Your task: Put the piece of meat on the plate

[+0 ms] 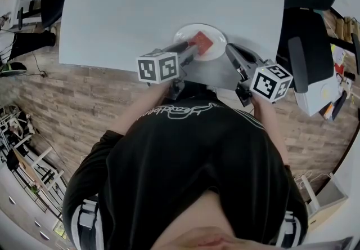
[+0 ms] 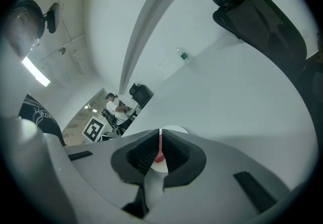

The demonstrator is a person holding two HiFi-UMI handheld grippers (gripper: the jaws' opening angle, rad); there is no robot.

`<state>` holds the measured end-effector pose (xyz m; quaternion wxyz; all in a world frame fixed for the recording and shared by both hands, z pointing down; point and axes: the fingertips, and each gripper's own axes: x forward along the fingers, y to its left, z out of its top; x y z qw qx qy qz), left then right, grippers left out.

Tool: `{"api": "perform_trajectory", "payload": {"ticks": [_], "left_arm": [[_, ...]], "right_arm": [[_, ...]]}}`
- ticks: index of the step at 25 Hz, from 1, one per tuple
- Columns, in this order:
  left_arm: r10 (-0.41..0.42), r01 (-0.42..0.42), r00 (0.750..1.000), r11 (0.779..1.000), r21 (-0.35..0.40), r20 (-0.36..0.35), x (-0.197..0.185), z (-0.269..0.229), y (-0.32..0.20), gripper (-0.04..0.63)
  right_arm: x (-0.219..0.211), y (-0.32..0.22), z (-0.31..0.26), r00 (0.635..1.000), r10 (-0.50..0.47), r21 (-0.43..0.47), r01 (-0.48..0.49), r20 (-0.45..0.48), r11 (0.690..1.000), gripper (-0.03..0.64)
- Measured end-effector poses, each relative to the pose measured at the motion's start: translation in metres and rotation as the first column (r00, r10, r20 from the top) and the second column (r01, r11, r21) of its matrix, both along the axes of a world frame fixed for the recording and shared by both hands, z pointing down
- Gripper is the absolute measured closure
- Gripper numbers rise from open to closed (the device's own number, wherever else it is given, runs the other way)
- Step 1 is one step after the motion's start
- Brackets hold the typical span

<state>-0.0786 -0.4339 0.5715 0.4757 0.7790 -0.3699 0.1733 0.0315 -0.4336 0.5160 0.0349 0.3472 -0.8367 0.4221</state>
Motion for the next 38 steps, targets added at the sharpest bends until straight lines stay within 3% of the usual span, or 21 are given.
{"api": "perform_trajectory", "payload": {"ticks": [9, 13, 17, 20, 25, 30, 38], "left_arm": [[-0.043, 0.042, 0.999, 0.998, 0.039, 0.02, -0.013, -0.01, 0.003, 0.408], [-0.024, 0.023, 1.0, 0.993, 0.114, 0.009, -0.004, -0.034, 0.006, 0.437], [-0.036, 0.044, 0.999, 0.972, 0.23, -0.038, -0.002, -0.068, 0.014, 0.566], [-0.02, 0.039, 0.998, 0.95, 0.31, -0.064, 0.003, -0.092, 0.027, 0.586], [0.051, -0.038, 0.998, 0.914, 0.404, -0.021, 0.017, -0.122, 0.075, 0.588], [0.052, -0.031, 0.998, 0.9, 0.435, -0.036, 0.015, -0.137, 0.101, 0.588], [0.079, -0.053, 0.996, 0.9, 0.433, -0.041, 0.015, -0.152, 0.104, 0.588]], "right_arm": [[0.0, 0.011, -0.003, 1.0, -0.022, 0.024, 0.022, -0.011, 0.999, 0.598], [0.01, 0.018, -0.008, 0.999, -0.043, 0.054, 0.045, -0.026, 0.998, 0.598], [0.01, 0.029, -0.013, 0.997, -0.076, 0.08, 0.078, -0.028, 0.994, 0.598], [0.007, 0.039, -0.017, 0.994, -0.107, 0.101, 0.11, -0.03, 0.989, 0.598], [0.001, 0.066, -0.033, 0.986, -0.164, 0.148, 0.168, -0.035, 0.975, 0.598], [-0.005, 0.079, -0.049, 0.981, -0.192, 0.192, 0.192, -0.016, 0.962, 0.598], [-0.009, 0.084, -0.077, 0.981, -0.191, 0.258, 0.194, -0.037, 0.946, 0.598]]}}
